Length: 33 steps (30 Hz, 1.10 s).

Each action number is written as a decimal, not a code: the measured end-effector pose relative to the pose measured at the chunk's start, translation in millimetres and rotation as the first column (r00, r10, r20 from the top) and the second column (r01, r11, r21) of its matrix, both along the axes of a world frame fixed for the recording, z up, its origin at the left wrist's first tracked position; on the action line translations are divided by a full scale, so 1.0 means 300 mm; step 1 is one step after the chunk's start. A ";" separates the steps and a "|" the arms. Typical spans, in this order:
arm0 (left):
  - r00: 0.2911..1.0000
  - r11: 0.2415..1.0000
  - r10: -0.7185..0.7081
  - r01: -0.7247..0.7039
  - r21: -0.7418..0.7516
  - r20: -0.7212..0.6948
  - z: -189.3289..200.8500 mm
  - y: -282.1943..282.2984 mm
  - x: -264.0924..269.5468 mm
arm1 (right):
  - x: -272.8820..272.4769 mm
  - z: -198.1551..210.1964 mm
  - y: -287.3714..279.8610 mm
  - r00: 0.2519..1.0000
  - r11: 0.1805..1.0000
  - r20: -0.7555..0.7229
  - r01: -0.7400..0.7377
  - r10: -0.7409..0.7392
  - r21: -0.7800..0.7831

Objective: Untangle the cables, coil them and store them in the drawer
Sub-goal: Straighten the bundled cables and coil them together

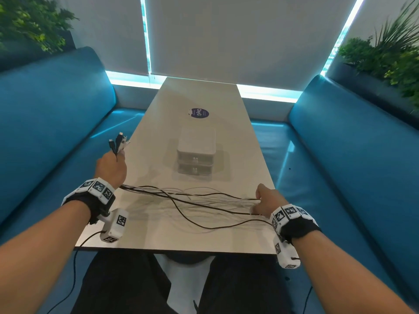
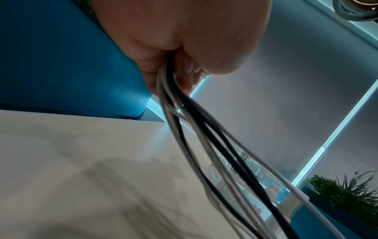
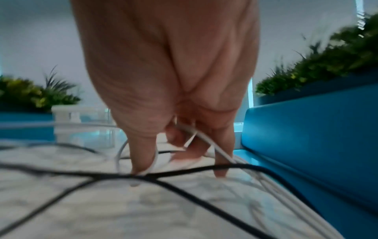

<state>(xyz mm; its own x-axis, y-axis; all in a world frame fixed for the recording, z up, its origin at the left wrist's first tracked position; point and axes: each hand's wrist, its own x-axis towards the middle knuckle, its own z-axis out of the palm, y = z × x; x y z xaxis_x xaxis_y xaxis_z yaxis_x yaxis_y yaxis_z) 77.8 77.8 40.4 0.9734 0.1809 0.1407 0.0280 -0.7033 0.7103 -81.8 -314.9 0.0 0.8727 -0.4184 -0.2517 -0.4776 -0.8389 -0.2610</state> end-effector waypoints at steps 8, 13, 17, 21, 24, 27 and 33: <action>1.000 1.000 -0.006 0.006 0.020 0.016 0.014 0.003 0.010 | -0.026 -0.031 -0.027 1.000 0.995 -0.007 0.016 -0.017 -0.102; 1.000 0.999 -0.022 0.022 0.027 0.010 -0.001 -0.014 0.004 | -0.045 -0.017 -0.020 0.989 0.991 0.063 -0.133 0.132 0.021; 1.000 0.999 -0.022 0.022 0.036 0.006 -0.002 -0.020 0.004 | -0.047 -0.015 -0.032 0.960 0.965 0.143 -0.251 0.240 0.071; 0.999 0.999 -0.026 0.026 0.038 0.019 -0.003 -0.016 0.005 | -0.030 -0.025 -0.030 0.937 0.946 0.190 -0.313 0.293 0.084; 1.000 0.999 -0.022 0.022 0.032 0.018 -0.004 -0.010 0.005 | -0.022 -0.024 -0.017 0.935 0.946 0.228 -0.302 0.271 0.115; 1.000 0.999 -0.018 0.017 0.033 0.021 -0.002 -0.006 0.000 | -0.017 -0.044 -0.029 0.958 0.958 0.199 -0.240 0.207 0.158; 1.000 0.999 -0.013 0.013 0.033 0.020 -0.001 -0.010 -0.008 | -0.026 -0.026 0.000 0.968 0.954 0.162 -0.220 0.189 0.205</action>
<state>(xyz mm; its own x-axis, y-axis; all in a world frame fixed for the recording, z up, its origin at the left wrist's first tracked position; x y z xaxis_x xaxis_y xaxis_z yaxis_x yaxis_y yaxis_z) 75.4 74.9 40.0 0.9725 0.1631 0.1660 0.0047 -0.7268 0.6868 -89.7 -314.9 -7.7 0.9666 -0.1751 -0.1872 -0.2473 -0.8294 -0.5010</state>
